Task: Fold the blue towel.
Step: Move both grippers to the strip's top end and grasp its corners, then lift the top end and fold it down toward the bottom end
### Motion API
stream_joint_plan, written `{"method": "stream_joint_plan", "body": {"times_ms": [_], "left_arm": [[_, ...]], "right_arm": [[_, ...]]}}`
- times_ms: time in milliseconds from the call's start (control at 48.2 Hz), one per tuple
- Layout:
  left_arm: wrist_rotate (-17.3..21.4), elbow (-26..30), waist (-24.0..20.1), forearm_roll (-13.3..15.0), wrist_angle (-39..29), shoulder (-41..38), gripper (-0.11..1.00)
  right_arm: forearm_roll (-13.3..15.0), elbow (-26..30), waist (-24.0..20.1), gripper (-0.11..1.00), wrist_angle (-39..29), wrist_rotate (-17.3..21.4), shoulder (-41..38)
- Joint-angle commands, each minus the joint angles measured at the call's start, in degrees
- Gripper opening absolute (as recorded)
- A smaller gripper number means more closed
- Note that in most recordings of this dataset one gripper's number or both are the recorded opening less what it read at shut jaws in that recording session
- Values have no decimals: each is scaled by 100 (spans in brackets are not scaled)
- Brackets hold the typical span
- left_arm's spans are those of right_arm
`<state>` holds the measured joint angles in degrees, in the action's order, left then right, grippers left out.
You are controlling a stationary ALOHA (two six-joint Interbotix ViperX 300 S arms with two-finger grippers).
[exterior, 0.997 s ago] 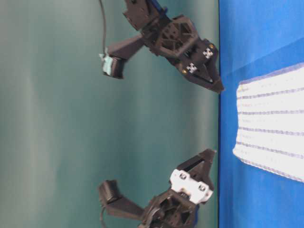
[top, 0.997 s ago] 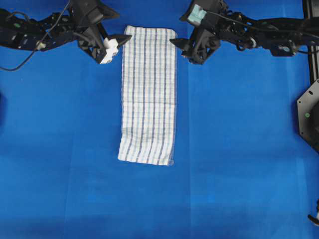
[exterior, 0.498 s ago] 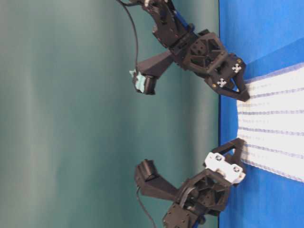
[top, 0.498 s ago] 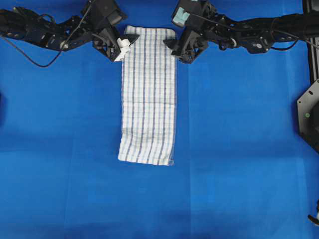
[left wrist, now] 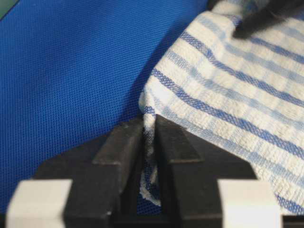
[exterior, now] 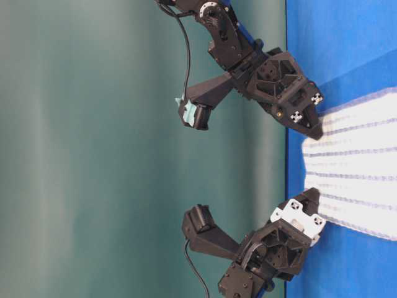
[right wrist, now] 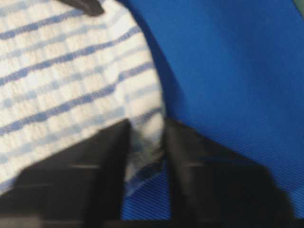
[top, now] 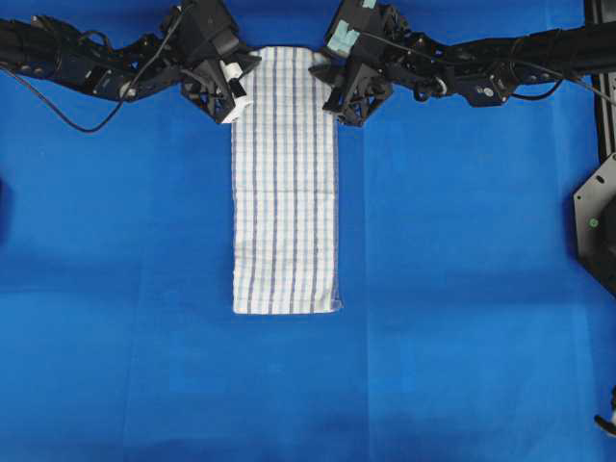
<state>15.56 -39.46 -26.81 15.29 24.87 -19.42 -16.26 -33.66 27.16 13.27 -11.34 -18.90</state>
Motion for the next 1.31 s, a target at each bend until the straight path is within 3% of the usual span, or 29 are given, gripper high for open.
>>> {"method": "stream_joint_plan", "body": {"times_ms": [0, 125, 436, 664, 997, 1287], "left_arm": [[105, 70, 26, 0, 0, 79, 4], [193, 97, 26, 9, 0, 79, 4], [694, 255, 26, 0, -9, 299, 4], [844, 360, -88, 9, -264, 606, 4], [870, 290, -79, 9, -536, 765, 4], [861, -18, 281, 0, -809, 1494, 4]], "right_arm": [[0, 62, 18, 8, 18, 0, 70], [0, 62, 18, 2, 18, 44, 79], [-9, 114, 26, 1, 26, 44, 290], [0, 114, 105, 1, 35, 18, 536], [0, 79, 141, 1, -9, 26, 633], [-26, -343, -176, 1, -149, 97, 1406]]}}
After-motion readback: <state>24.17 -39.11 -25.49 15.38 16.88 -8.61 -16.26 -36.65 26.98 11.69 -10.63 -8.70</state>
